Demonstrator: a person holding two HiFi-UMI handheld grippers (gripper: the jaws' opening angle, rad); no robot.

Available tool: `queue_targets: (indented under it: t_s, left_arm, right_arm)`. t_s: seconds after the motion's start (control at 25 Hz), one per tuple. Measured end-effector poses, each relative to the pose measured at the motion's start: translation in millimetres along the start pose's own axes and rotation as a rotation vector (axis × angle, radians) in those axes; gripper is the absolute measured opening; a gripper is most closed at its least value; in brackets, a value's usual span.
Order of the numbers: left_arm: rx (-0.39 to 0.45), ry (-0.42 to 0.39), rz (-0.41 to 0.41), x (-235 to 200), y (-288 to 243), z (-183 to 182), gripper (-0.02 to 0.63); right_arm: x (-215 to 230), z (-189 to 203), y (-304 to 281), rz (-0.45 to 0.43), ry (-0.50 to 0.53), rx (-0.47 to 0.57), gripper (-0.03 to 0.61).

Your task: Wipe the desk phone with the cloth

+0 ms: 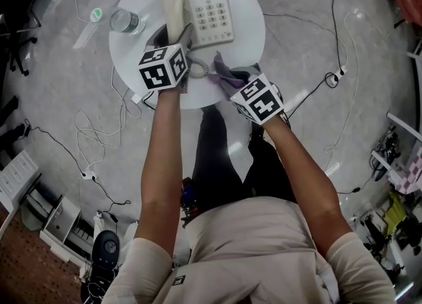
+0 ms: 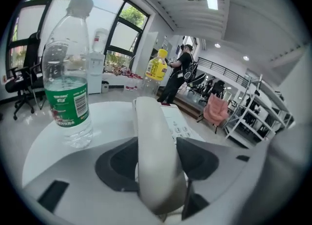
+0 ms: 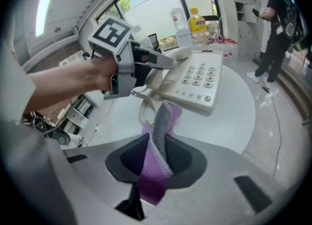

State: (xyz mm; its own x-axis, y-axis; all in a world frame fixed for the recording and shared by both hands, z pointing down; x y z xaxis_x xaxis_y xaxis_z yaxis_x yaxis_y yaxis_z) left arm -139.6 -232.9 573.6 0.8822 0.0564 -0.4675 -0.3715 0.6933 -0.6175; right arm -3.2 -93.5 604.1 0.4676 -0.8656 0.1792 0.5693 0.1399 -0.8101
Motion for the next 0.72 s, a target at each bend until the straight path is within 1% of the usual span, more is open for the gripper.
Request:
queue_targets:
  t_s: [0.08,0.16,0.28,0.36,0.44,0.56,0.64,0.72]
  left_arm:
    - [0.009,0.04,0.04,-1.9,9.3,-1.1,0.232]
    - [0.025,0.109,0.099,-3.1,19.0,-2.9,0.227]
    - [0.054,0.292,0.226,-5.9,30.4,-4.2,0.225]
    - [0.063,0.421,0.318,-7.1,36.4,-1.1,0.225]
    - [0.074,0.527,0.386,-10.8,41.3,1.5,0.225]
    - [0.11,0.671,0.467,-17.6,49.8,1.5,0.225]
    - [0.135,0.751,0.535,-18.3,59.4,0.3,0.225]
    - [0.156,0.82,0.611,-15.1,70.6,-1.8,0.225]
  right_arm:
    - [3.9,-2.2,6.8,-0.01,-0.098,0.057,0.077]
    - [7.4,-5.5,13.7,-0.028,-0.212,0.123,0.075]
    - [13.0,-10.5,22.3,-0.057,-0.364,0.216,0.075]
    - [16.2,-15.1,27.3,-0.072,-0.434,0.268,0.075]
    - [19.4,-19.2,30.0,-0.074,-0.463,0.297,0.075]
    - [23.9,-27.8,34.5,-0.066,-0.473,0.335,0.075]
    - [25.0,-40.0,41.0,-0.074,-0.487,0.39,0.075]
    - [25.3,-58.6,49.5,-0.096,-0.511,0.47,0.075]
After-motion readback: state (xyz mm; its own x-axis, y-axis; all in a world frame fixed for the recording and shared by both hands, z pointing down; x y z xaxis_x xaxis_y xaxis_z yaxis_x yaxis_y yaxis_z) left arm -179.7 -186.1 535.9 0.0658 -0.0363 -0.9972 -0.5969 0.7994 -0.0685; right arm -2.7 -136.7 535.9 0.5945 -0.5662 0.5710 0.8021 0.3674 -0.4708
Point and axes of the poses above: the fingertips, and each gripper's own axes: y backward along the fingers, x to its right, z out of its underside, the point moved 4 cm from there along y, backward along the fingers, and after that the axes turned 15 degrees about y, right-handed, at the moved point
